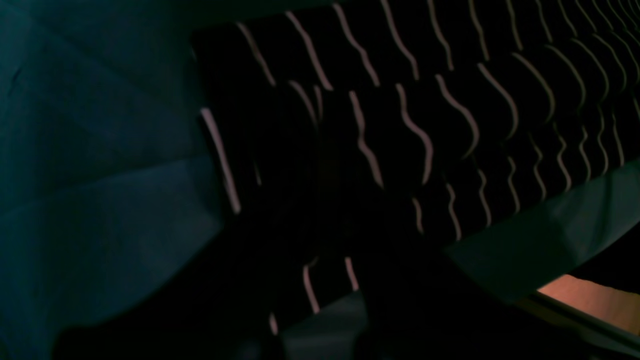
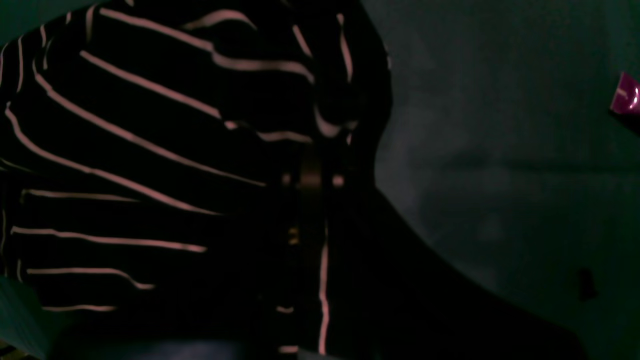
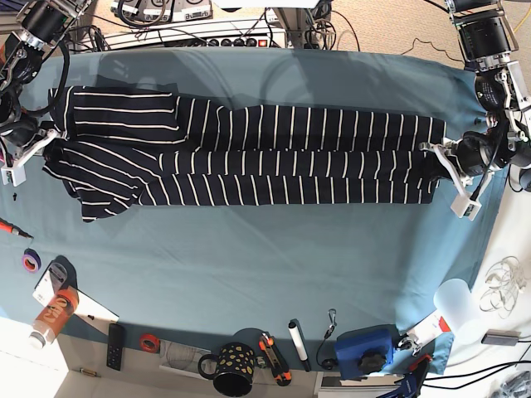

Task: Layout the t-shirt on the table in an organized manner, then fold the t-shirt properly
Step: 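Drag the held shirt toward the robot base with both grippers, then hold the shirt ends with both grippers and straighten the long strip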

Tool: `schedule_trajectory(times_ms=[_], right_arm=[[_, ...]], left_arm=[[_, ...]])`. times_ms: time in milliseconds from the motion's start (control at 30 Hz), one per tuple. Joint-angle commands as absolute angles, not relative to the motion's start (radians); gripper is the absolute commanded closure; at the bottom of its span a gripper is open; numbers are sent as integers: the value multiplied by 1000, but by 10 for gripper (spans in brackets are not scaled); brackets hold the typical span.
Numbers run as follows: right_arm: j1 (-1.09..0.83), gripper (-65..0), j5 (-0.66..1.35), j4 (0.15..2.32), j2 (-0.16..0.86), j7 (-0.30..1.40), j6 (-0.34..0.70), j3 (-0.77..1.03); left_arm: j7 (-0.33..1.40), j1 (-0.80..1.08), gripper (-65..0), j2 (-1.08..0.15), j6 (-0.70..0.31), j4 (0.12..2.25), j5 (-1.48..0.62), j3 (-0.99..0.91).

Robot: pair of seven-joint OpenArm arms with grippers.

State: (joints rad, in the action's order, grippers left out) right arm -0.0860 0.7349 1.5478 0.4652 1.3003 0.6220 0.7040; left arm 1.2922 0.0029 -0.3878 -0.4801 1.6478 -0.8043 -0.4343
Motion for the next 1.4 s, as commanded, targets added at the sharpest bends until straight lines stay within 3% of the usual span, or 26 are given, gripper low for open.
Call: schedule_trajectory(times_ms=[0,300,500,633,667,700,767,833,1100,1367], right_arm=[[-78,0,748,1565,490,1276,622,710],[-78,0,791,1565,491,1284,622,711],[-78,0,789,1565,490,1314,622,710],[-78,0,802,1565,490,1346,629,706],[-78,-1,815,1565,490,1365,650,706],[-78,-67,842,1565,490,1388,681,706],[-79,-200,878,1565,490,1396,698,706],[-81,-253,900,1565,491,1396,698,706],[-80,-253,950,1565,491,1396,698,706],[-80,-253,950,1565,491,1380,698,706]], left_arm=[[1278,-11,0,-405,-483,1665,-807,-441],[1286,-11,0,-405,-469,1665,-785,-441],[1280,16,-3,-405,-523,1664,-733,-441],[1231,54,-279,-405,-505,1664,-732,-441],[1218,58,-321,-405,-480,1664,-732,-441],[1209,58,-343,-405,-458,1665,-732,-441],[1203,55,-348,-405,-443,1665,-731,-441],[1203,52,-348,-405,-444,1665,-731,-441],[1188,50,-348,-405,-336,1624,-651,-441],[1272,50,-348,-405,-381,1454,-881,-441]])
